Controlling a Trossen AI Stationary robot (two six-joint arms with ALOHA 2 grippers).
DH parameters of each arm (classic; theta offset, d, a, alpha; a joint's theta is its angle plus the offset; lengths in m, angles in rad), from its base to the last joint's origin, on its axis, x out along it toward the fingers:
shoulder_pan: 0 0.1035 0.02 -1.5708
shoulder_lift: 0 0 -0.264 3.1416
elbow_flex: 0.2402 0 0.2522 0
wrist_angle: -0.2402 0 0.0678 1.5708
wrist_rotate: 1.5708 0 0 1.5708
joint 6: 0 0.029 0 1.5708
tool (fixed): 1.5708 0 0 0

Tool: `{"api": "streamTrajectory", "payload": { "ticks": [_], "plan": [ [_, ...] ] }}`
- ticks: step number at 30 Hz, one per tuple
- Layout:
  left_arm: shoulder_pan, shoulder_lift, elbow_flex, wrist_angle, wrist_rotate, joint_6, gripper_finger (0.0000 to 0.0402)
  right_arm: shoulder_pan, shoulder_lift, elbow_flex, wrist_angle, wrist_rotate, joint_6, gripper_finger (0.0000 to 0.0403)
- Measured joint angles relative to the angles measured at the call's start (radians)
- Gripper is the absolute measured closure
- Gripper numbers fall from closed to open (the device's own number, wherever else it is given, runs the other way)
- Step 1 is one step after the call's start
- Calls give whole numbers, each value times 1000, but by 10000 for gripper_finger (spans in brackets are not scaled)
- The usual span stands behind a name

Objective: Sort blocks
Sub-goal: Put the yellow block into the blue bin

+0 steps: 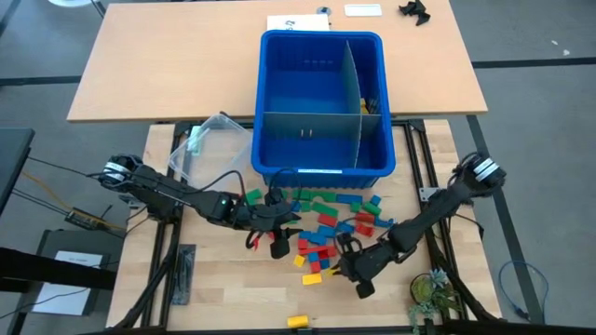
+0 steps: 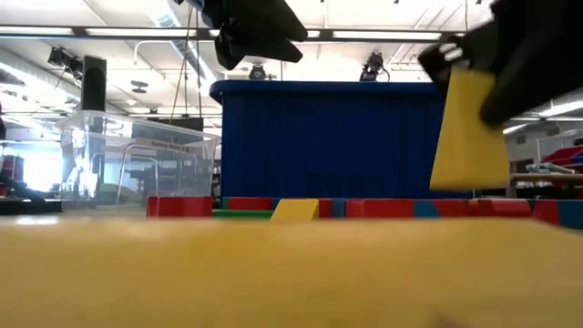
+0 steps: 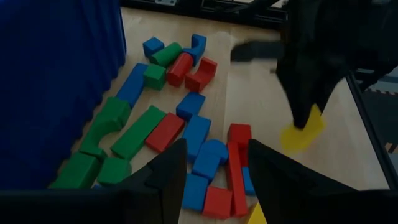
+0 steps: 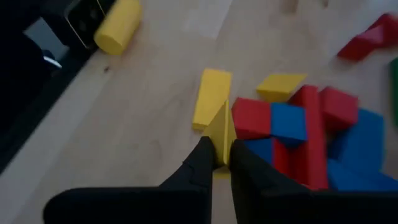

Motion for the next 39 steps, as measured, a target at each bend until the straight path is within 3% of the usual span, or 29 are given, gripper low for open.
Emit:
{"api": "streamTrajectory", "payload": {
  "ticks": [7,14,21,28,37,39],
  "plan": [
    [0,0,0,-16,0,2,224,-1,-219,0,-72,29,17,377],
    [0,-11,0,-44,0,29,224,-51,-443,0,-94,187,0,377],
    [1,-19,0,-84,-3,54,224,-177,-631,0,-96,390,-42,377],
    [2,-20,0,-82,-12,82,224,-442,-715,39,-98,505,-150,377],
    [2,-20,0,-82,-29,85,224,-900,-670,111,-123,489,-305,377],
    [2,-20,0,-80,-29,85,224,-1000,-649,111,-131,440,-314,377]
  ]
}}
